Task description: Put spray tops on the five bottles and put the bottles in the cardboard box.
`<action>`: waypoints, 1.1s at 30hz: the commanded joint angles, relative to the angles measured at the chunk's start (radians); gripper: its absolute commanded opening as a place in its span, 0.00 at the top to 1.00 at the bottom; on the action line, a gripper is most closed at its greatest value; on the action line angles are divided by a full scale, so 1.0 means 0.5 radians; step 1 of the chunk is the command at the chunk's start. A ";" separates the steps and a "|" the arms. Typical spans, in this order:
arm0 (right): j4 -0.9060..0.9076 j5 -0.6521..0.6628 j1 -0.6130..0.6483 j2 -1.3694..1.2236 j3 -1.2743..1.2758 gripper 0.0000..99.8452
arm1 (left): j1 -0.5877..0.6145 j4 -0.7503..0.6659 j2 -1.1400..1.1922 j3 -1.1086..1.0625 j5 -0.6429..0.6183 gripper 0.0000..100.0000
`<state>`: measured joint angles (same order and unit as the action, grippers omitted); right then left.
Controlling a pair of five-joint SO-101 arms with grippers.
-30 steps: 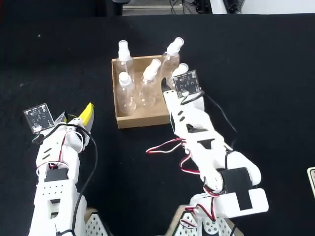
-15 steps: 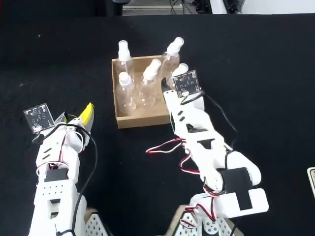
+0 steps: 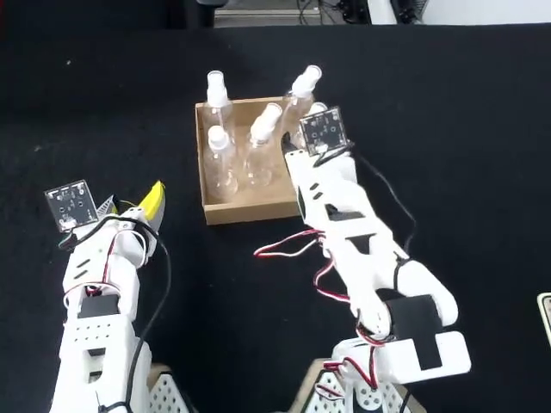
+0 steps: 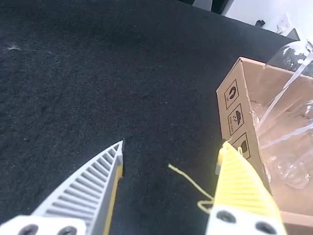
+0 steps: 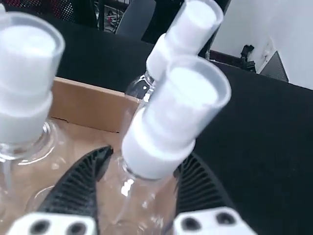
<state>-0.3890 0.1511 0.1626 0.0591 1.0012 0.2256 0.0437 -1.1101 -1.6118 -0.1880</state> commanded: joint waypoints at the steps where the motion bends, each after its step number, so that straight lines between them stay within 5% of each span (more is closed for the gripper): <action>1: 0.031 0.018 -0.028 0.106 -0.109 0.99 | -0.017 -0.052 -0.012 0.020 0.021 0.71; 33: 0.031 0.018 -0.028 0.106 -0.038 0.98 | -0.017 -0.052 -0.012 0.020 0.021 0.71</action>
<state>-0.3721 0.1511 0.1611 0.0667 0.9996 0.2256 0.0437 -1.1101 -1.6118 -0.1880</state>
